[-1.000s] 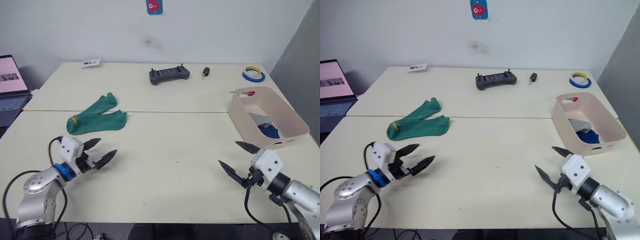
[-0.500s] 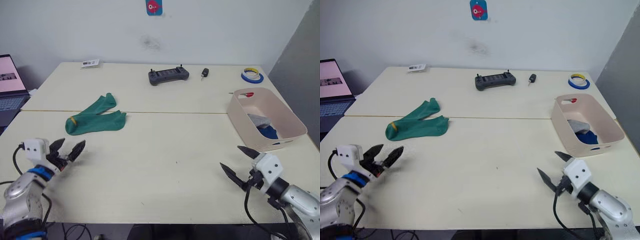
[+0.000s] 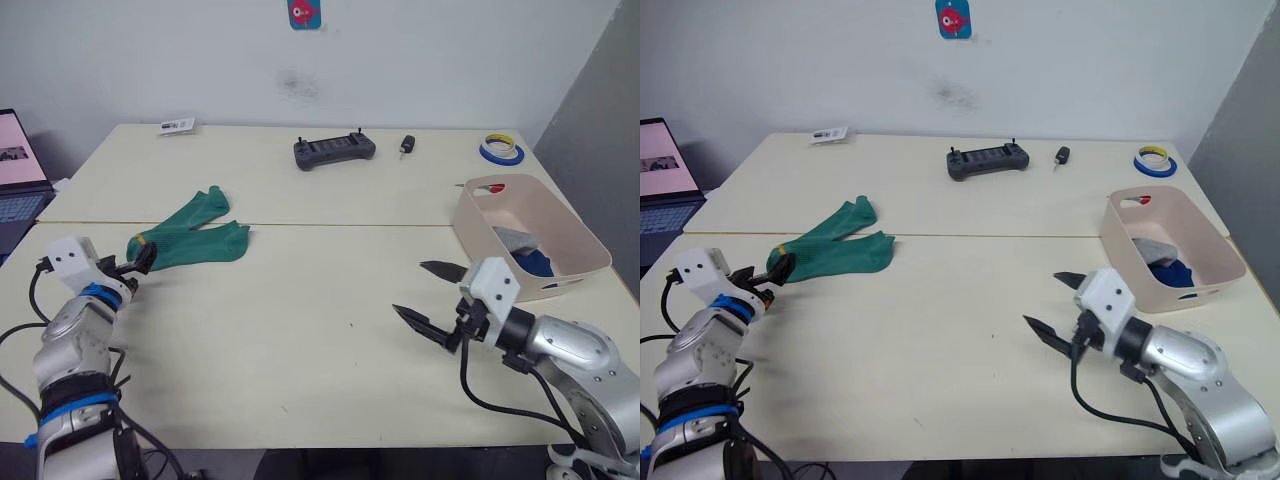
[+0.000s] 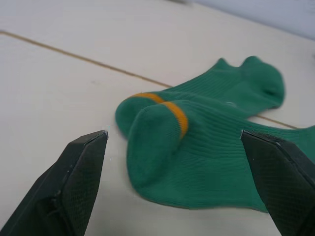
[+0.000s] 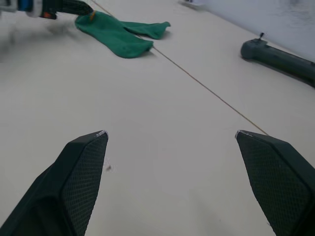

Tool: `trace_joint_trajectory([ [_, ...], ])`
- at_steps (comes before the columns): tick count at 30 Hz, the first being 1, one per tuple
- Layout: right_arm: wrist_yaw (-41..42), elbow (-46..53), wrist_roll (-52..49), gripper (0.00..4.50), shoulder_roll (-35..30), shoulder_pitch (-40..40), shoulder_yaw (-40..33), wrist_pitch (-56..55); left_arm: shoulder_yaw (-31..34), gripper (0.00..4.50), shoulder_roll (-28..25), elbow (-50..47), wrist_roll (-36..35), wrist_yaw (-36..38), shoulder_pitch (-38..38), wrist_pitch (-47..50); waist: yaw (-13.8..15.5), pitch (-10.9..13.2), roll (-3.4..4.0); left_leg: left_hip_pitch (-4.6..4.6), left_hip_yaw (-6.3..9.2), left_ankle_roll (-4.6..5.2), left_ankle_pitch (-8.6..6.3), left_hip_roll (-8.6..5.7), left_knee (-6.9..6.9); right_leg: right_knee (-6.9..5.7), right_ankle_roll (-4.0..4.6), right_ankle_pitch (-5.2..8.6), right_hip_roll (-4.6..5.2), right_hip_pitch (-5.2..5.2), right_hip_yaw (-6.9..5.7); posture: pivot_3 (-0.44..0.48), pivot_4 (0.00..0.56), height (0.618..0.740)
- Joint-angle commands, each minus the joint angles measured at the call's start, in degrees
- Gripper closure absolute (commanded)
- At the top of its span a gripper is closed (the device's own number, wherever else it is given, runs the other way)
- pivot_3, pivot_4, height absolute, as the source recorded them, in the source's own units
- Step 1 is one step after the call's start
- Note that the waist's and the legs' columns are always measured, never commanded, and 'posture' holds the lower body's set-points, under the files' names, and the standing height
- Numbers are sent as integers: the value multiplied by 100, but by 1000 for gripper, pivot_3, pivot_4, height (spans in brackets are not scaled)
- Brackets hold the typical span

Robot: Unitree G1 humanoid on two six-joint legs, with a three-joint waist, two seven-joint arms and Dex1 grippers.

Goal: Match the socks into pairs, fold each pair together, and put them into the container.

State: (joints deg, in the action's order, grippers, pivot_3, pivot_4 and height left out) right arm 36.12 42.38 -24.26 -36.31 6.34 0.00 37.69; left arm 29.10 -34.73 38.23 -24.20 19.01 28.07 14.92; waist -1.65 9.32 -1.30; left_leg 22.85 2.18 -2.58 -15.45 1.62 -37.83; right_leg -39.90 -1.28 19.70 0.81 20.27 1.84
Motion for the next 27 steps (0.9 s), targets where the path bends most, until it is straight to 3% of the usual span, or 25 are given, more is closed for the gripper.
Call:
trace_joint_trajectory([
  [1, -15, 197, -175, 41, -41, 237, 72, 201, -67, 0, -113, 477, 237, -326, 433, -102, 1, 0, -1, 1, 2, 0, 0, 0, -1, 0, 0, 0, 0, 0, -2, 0, 150, 740],
  [6, -70, 232, -236, 41, -34, 329, 106, 320, -229, 0, -121, 1257, 433, -441, 969, -71, 0, 1, -3, 3, 3, 0, 0, -5, -2, 0, 0, 0, 2, 0, -3, 0, 150, 740],
  [17, -165, 350, -224, 0, -41, 179, 98, 329, -455, 3172, -237, 1760, 736, -264, 1207, -170, 0, 1, -3, 2, 6, -1, 1, -4, -1, -2, 0, 0, 2, 0, -6, 0, 150, 740],
  [21, -180, 362, -216, 0, -37, 174, 102, 330, -336, 4410, -101, 876, 535, -250, 709, 128, -21, 1, -2, 1, 4, -2, 1, -2, -1, -1, 0, 0, 3, 0, -4, 0, 150, 740],
  [27, -159, 361, -238, 0, -62, 188, 67, 338, -138, 4465, 469, -1378, -114, -434, -342, 1204, 0, 0, -2, 1, 6, -3, 2, -1, -2, -3, 0, 0, 6, -2, -3, 0, 150, 740],
])
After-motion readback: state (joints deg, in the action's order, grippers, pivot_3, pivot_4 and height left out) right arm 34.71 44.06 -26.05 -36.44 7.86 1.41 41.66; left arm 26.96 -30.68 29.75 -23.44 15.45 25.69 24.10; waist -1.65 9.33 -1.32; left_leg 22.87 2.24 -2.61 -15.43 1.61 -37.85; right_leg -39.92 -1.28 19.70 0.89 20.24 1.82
